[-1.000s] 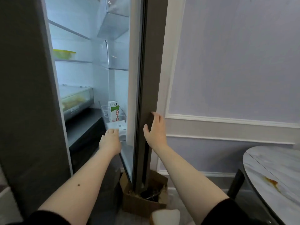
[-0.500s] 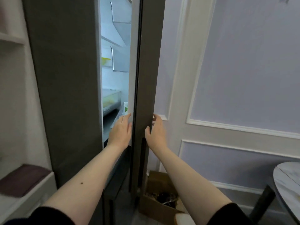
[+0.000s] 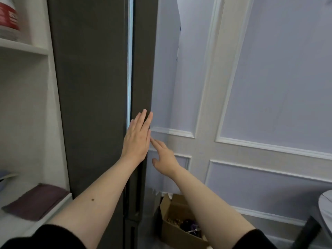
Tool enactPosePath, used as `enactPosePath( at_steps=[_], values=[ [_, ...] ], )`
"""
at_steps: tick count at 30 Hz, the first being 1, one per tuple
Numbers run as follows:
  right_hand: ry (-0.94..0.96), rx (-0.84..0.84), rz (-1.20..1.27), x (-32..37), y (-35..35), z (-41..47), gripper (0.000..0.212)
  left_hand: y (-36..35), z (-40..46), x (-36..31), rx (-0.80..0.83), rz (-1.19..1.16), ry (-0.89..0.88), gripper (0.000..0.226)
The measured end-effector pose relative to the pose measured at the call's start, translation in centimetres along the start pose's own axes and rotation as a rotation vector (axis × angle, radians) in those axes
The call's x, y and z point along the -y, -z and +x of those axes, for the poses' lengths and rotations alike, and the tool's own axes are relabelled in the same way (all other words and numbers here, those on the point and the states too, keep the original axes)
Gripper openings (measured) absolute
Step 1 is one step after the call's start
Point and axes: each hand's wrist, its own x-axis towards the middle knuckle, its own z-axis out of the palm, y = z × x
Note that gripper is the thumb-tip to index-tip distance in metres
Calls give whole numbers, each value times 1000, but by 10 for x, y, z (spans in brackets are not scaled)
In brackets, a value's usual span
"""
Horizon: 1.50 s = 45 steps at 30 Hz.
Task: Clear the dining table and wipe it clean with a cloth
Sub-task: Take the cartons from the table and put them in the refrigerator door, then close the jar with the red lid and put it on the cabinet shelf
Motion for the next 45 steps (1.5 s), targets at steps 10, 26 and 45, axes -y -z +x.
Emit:
enactPosePath(
  at_steps=[10,26,45],
  values=[
    [-104,173,49,-1,-14,10,95,-8,6,16,56,29,-3,57],
    [-355,20,-39,-38,30,-58,82,-34,-12,-46,106,-268,-72,63],
    [-933,-373,-238,-120,230,-427,72,-72,-127,-440,476,-796,-410,56]
  ],
)
